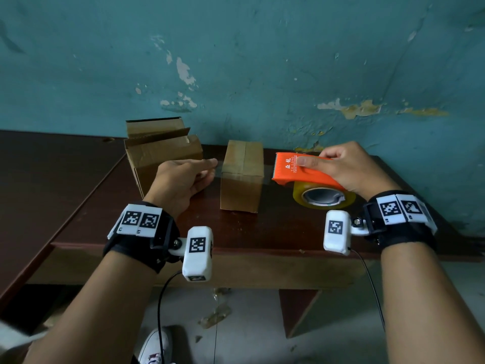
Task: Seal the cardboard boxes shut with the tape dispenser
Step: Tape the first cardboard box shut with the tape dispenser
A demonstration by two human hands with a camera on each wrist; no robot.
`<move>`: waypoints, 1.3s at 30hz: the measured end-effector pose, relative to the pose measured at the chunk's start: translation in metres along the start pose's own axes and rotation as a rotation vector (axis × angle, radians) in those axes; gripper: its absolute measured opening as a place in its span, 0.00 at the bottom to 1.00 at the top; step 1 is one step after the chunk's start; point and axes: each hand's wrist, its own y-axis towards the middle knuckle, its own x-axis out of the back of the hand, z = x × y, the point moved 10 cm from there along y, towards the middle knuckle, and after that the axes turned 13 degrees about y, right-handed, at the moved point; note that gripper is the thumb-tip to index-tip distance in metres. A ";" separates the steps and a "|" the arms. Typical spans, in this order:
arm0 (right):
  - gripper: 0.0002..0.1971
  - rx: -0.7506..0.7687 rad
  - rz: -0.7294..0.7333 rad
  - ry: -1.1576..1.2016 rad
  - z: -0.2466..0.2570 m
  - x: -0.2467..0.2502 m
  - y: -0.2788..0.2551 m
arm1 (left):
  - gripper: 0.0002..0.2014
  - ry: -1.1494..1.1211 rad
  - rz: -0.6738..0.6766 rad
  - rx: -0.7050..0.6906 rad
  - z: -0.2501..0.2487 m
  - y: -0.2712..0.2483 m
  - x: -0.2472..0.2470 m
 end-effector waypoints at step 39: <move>0.36 -0.112 0.121 0.113 -0.032 -0.023 -0.001 | 0.26 0.303 -0.100 0.061 0.026 0.008 -0.011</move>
